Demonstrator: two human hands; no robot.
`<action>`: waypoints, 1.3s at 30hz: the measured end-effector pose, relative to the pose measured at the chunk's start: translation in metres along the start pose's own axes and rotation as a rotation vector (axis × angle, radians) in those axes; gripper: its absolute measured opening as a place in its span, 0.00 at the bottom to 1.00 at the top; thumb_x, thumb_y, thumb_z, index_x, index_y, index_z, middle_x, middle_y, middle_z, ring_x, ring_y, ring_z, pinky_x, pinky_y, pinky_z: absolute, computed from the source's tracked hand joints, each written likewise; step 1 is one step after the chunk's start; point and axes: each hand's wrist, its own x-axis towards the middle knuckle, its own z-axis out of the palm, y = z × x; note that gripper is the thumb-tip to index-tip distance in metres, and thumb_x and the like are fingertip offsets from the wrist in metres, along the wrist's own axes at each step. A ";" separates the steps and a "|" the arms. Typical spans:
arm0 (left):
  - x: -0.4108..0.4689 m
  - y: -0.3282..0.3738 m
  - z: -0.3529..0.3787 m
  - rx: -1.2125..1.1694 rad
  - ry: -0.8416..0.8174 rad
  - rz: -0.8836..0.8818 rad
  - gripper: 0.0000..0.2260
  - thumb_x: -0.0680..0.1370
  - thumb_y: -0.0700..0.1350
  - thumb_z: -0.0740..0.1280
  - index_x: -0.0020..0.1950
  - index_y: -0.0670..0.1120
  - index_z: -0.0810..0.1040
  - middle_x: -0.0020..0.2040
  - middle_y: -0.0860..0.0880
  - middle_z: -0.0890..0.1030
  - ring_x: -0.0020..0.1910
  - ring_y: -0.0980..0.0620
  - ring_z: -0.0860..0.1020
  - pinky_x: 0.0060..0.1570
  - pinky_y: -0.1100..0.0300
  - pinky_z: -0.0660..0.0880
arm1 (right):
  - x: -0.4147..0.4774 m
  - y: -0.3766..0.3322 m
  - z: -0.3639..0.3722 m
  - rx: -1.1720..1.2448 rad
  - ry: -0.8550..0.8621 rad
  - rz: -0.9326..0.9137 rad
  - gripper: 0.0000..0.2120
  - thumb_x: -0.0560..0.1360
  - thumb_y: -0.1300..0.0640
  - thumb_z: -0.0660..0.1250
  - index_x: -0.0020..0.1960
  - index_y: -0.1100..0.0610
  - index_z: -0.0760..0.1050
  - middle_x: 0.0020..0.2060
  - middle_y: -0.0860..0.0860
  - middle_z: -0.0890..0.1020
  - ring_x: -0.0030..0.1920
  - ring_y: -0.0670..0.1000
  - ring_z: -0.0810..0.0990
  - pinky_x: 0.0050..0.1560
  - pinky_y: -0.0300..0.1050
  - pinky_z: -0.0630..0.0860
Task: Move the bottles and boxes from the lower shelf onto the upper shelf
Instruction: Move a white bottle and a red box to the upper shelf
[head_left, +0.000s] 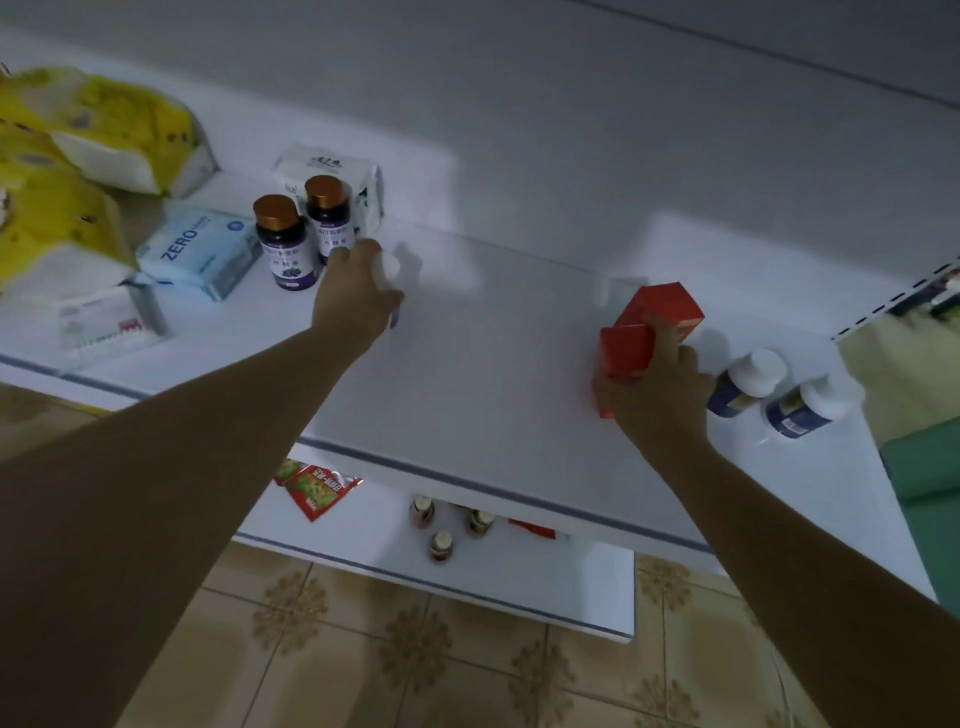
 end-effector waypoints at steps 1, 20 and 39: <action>0.000 -0.001 -0.001 -0.007 -0.004 0.021 0.25 0.73 0.41 0.70 0.68 0.43 0.68 0.65 0.39 0.69 0.62 0.40 0.71 0.59 0.51 0.69 | -0.004 -0.004 0.004 0.008 -0.017 -0.015 0.35 0.70 0.54 0.69 0.72 0.52 0.58 0.62 0.58 0.71 0.57 0.63 0.70 0.57 0.50 0.65; -0.160 0.024 -0.101 -0.826 -0.773 -0.091 0.12 0.74 0.43 0.70 0.54 0.51 0.73 0.54 0.47 0.79 0.52 0.48 0.78 0.53 0.54 0.74 | -0.144 -0.095 -0.089 0.613 -0.263 0.011 0.31 0.63 0.31 0.67 0.60 0.46 0.66 0.53 0.48 0.80 0.51 0.49 0.81 0.55 0.48 0.78; -0.391 0.167 -0.307 -0.913 -0.689 0.398 0.06 0.76 0.47 0.67 0.47 0.44 0.78 0.37 0.47 0.84 0.36 0.50 0.83 0.39 0.59 0.80 | -0.345 -0.131 -0.336 0.884 -0.130 -0.221 0.36 0.58 0.24 0.67 0.57 0.46 0.73 0.51 0.50 0.83 0.51 0.54 0.84 0.58 0.55 0.76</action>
